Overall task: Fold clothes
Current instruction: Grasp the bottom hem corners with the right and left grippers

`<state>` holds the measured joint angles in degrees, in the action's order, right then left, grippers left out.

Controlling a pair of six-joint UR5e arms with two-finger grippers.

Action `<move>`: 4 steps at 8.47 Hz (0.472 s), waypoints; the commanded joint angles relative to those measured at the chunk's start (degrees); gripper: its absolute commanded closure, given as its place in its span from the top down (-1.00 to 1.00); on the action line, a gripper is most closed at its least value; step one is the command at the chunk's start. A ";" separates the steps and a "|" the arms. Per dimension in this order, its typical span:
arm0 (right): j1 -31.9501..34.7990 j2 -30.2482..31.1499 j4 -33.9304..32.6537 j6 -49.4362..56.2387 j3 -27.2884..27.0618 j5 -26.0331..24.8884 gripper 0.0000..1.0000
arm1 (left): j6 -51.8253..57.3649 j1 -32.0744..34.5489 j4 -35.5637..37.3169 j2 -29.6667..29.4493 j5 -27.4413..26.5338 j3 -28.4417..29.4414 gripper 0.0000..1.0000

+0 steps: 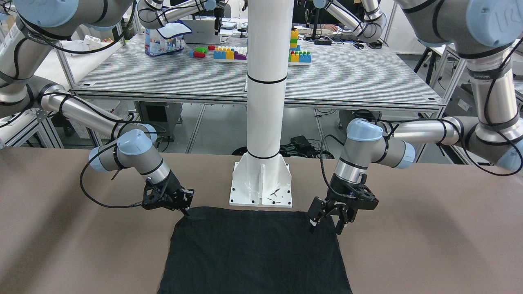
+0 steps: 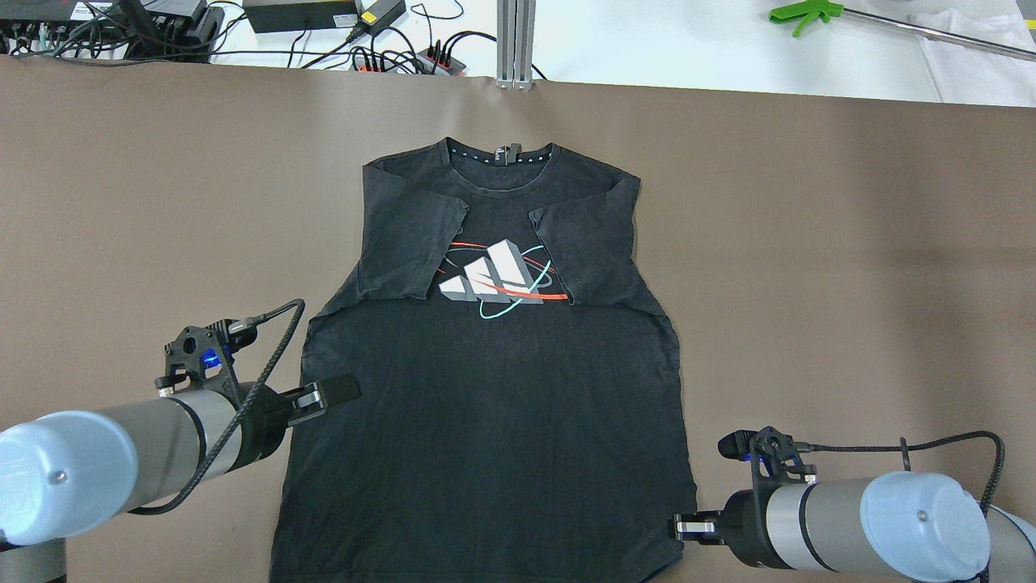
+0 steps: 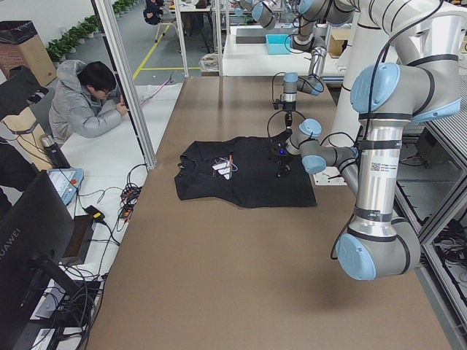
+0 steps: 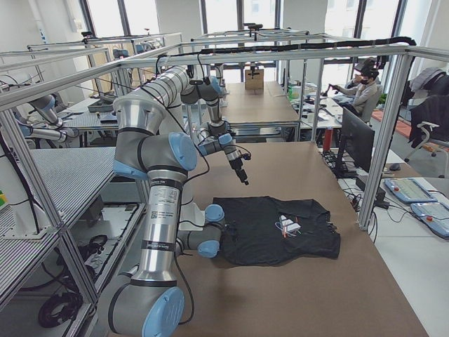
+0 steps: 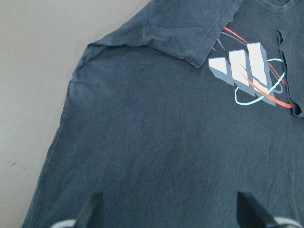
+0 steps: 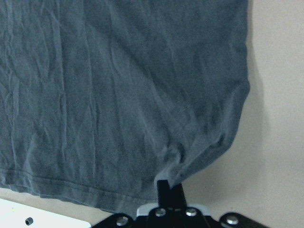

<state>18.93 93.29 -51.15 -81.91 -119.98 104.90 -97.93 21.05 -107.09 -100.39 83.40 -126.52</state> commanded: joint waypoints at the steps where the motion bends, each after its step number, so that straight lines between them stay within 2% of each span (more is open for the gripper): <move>1: 1.37 -1.44 0.00 1.05 0.10 0.39 -1.00 | -0.86 -2.93 -9.08 8.60 0.10 -0.39 1.00; 2: 1.37 -2.15 0.00 1.05 0.27 0.39 -1.00 | -1.73 -7.30 -9.10 11.41 -3.30 -1.35 1.00; 4: 1.37 -2.24 0.00 1.05 0.36 0.30 -1.00 | -4.62 -13.65 -10.23 12.14 -8.32 -1.36 1.00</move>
<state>20.23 91.37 -51.15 -80.88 -119.72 105.24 -100.20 13.09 -116.11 -89.74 79.25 -127.62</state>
